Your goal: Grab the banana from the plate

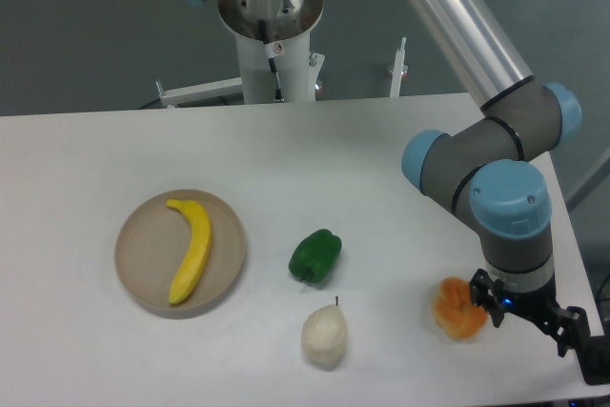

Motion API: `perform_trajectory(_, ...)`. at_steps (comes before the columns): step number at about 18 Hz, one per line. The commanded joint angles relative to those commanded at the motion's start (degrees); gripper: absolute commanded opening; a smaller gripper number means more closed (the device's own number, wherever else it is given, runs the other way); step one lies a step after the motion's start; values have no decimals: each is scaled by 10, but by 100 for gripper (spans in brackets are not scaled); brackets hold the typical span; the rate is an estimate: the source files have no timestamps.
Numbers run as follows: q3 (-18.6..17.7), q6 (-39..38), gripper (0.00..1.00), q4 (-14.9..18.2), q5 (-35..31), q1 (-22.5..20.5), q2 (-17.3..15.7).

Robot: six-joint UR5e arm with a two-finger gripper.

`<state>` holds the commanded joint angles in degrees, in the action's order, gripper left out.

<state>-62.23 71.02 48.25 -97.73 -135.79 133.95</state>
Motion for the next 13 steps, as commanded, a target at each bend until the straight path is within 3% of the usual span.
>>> perform_trajectory(10, -7, -3, 100, 0, 1, 2, -4)
perform_trajectory(13, -25, -42, 100, 2, 1, 9, -25)
